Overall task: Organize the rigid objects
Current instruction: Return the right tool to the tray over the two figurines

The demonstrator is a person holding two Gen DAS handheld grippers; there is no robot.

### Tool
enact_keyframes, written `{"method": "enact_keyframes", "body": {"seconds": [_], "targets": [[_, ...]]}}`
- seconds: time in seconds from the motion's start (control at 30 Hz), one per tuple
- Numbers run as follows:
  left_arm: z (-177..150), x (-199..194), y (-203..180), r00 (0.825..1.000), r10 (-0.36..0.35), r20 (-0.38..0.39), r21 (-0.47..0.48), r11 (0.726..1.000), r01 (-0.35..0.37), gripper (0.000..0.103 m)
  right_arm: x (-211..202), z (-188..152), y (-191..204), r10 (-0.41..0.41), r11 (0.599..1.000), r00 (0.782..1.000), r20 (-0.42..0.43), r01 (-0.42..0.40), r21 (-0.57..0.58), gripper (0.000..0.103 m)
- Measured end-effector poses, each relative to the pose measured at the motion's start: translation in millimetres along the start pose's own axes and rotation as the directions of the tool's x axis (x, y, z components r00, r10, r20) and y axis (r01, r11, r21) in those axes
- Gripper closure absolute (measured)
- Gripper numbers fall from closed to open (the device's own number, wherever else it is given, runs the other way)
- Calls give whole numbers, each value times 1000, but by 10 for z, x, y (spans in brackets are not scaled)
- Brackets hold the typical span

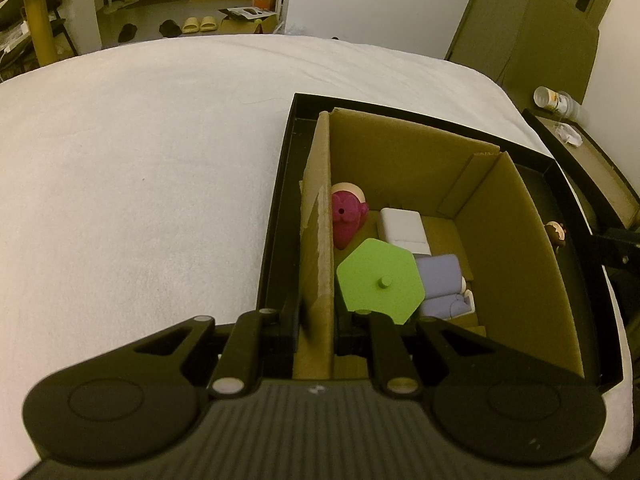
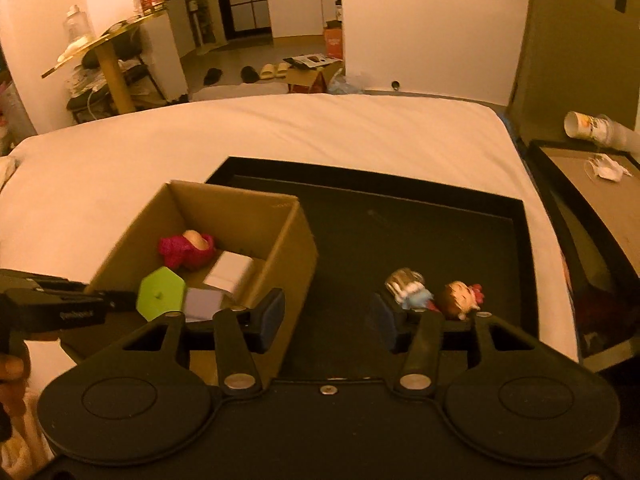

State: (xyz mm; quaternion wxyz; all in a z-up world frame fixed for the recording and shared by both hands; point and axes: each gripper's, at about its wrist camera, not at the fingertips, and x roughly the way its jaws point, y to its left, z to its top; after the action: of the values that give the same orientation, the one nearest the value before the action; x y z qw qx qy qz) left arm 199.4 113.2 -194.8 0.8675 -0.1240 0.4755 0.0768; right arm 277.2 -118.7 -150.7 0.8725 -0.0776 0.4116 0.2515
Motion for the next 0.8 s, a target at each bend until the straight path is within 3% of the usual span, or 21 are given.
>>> {"method": "enact_keyframes", "body": {"seconds": [0.8], "targets": [[7,23,-63,1000,24,-6,23,999,-24,91,37,-194,-565,-81,995,996,-22,83,56,47]]}}
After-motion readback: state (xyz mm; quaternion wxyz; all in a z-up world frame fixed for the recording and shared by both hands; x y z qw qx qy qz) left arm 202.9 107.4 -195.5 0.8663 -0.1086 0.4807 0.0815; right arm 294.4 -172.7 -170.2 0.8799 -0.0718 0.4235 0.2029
